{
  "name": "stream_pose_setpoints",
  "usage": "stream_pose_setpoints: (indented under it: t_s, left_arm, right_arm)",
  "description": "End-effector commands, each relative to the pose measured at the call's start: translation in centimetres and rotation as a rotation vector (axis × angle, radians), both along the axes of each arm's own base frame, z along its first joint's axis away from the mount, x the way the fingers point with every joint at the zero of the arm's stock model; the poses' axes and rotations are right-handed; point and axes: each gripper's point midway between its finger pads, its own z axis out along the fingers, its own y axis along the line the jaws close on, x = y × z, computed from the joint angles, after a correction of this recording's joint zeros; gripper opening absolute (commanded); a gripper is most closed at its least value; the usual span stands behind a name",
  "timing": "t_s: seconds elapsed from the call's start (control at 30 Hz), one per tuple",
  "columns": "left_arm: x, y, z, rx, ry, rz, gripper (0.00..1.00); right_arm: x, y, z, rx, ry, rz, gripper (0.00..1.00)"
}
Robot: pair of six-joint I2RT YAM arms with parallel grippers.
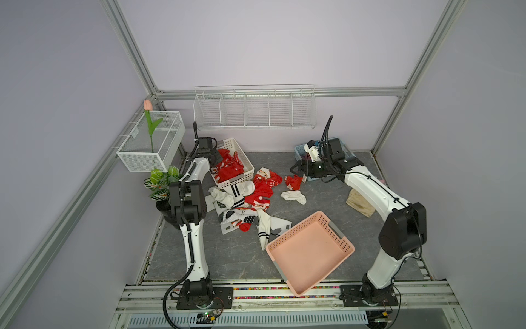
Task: Sort the socks into the basket by color
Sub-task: Place the sock in the bin, then pick up the sock from the center of the board.
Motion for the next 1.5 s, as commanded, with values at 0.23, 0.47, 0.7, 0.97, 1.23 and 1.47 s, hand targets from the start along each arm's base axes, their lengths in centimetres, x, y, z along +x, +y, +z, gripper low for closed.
stream_pose_setpoints:
  t_s: [0.23, 0.47, 0.7, 0.97, 1.23, 1.47]
  left_arm:
    - [0.0, -0.8, 3.1, -0.051, -0.079, -0.037, 0.57]
    - [-2.6, -1.2, 5.8, -0.055, -0.113, -0.051, 0.62]
    - [-5.8, -3.1, 6.8, -0.058, -0.101, -0.095, 0.65]
    - [-10.3, -7.8, 7.1, -0.062, -0.076, -0.183, 0.68]
    - [-15.1, -11.7, 8.5, -0.069, -0.068, -0.277, 0.69]
    - [-19.0, -14.9, 9.6, -0.092, -0.068, -0.370, 0.70]
  right_arm:
    - [-0.1, 1.1, -1.0, -0.015, 0.024, 0.011, 0.88]
    - [0.3, 1.3, -2.8, -0.061, 0.034, 0.009, 0.89]
    - [1.5, 1.3, -6.0, -0.138, 0.061, -0.003, 0.88]
    - [4.7, 0.9, -10.1, -0.312, 0.012, -0.029, 0.89]
    - [7.5, -0.2, -13.1, -0.460, -0.033, -0.059, 0.88]
    - [7.3, 0.7, -16.7, -0.451, 0.038, -0.019, 0.95]
